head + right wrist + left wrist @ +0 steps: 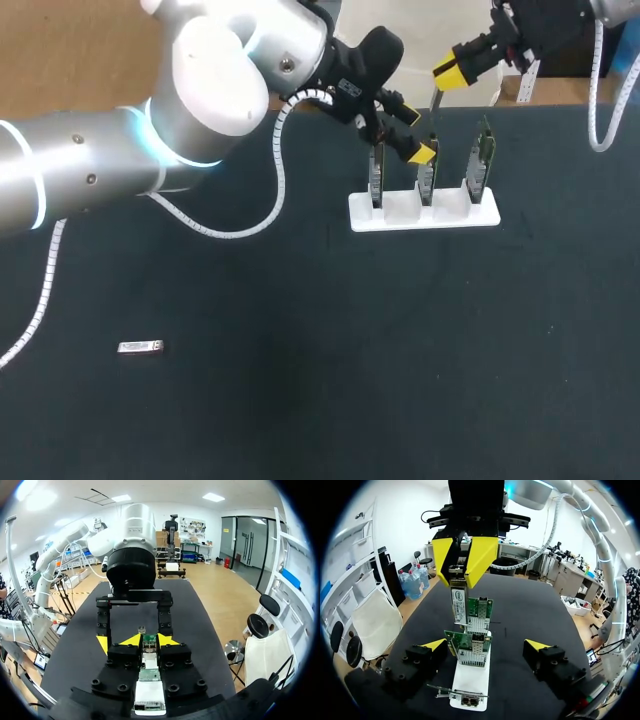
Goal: Pick up the optical module with the left hand, and insert it into the network port with the right hand.
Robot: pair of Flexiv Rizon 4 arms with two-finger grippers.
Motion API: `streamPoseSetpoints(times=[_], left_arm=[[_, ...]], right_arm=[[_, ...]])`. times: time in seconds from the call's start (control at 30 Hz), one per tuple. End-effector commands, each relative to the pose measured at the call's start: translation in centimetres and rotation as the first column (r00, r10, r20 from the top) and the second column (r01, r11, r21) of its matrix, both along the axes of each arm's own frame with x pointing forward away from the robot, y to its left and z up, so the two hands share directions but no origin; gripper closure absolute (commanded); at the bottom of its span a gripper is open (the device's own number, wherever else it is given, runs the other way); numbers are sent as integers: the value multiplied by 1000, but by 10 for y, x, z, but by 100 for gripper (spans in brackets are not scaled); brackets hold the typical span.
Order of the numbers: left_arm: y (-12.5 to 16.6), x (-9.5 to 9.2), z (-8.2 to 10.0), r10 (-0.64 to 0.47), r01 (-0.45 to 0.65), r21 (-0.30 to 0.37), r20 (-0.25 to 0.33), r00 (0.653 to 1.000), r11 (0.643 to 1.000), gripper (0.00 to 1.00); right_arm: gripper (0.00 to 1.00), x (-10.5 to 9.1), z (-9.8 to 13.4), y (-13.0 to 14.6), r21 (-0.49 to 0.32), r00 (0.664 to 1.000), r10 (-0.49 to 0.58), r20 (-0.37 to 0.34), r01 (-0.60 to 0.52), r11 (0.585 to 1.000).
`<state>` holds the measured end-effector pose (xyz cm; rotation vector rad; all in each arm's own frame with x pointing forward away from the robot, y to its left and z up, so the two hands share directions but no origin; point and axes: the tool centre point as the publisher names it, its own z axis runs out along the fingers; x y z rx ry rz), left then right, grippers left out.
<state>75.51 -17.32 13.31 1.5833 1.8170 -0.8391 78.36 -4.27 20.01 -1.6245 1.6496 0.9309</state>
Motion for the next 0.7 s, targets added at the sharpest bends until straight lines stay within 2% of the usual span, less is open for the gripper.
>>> streamPoseSetpoints(times=[0.03,0.7], left_arm=[[-2,2,1,-3,4,6,-3,1000,1000,0],[-2,2,1,-3,4,6,-3,1000,1000,0]], right_arm=[[100,-4,1,0,0,1000,1,4,-1,1000],[100,-18,-4,4,-72,999,5,38,-2,997]])
